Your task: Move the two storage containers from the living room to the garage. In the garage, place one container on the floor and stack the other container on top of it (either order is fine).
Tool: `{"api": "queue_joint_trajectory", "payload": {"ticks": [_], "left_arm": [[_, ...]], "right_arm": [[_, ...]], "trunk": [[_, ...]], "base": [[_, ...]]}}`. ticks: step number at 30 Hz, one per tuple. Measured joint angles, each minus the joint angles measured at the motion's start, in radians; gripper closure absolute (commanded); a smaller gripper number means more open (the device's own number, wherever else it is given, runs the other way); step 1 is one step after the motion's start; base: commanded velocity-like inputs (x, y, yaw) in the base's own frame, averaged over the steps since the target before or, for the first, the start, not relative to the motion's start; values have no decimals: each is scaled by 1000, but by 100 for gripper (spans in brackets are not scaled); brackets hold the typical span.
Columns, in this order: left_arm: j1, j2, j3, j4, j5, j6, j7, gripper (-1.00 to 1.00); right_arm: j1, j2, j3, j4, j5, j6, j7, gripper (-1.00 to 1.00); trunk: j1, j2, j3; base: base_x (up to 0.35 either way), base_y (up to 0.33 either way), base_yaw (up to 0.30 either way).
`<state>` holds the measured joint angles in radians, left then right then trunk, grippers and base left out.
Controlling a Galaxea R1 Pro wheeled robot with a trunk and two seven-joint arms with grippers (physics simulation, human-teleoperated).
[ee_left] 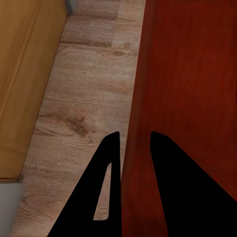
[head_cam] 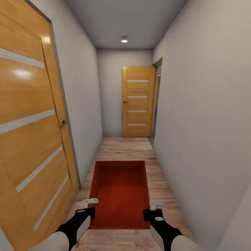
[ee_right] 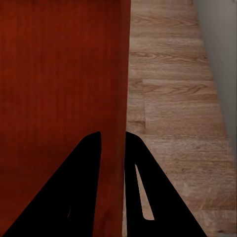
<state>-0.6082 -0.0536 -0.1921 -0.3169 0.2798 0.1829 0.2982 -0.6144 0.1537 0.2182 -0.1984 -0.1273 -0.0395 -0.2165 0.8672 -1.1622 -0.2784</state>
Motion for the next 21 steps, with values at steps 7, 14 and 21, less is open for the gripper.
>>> {"api": "queue_joint_trajectory", "payload": {"ticks": [7, 14, 21], "left_arm": [[0, 0, 0, -1, -3, 0, 0, 100], [0, 2, -5, -1, 1, -1, -1, 100], [-1, 1, -4, 0, 0, 0, -1, 100]], "right_arm": [[0, 0, 1, 2, -3, -4, 0, 100], [0, 2, -2, 3, -1, -6, -1, 100], [0, 1, -2, 2, -1, -4, 0, 100]], "trunk": [[0, 0, 0], [0, 0, 0], [0, 0, 0]], "base": [[323, 0, 0], [323, 0, 0], [323, 0, 0]]}}
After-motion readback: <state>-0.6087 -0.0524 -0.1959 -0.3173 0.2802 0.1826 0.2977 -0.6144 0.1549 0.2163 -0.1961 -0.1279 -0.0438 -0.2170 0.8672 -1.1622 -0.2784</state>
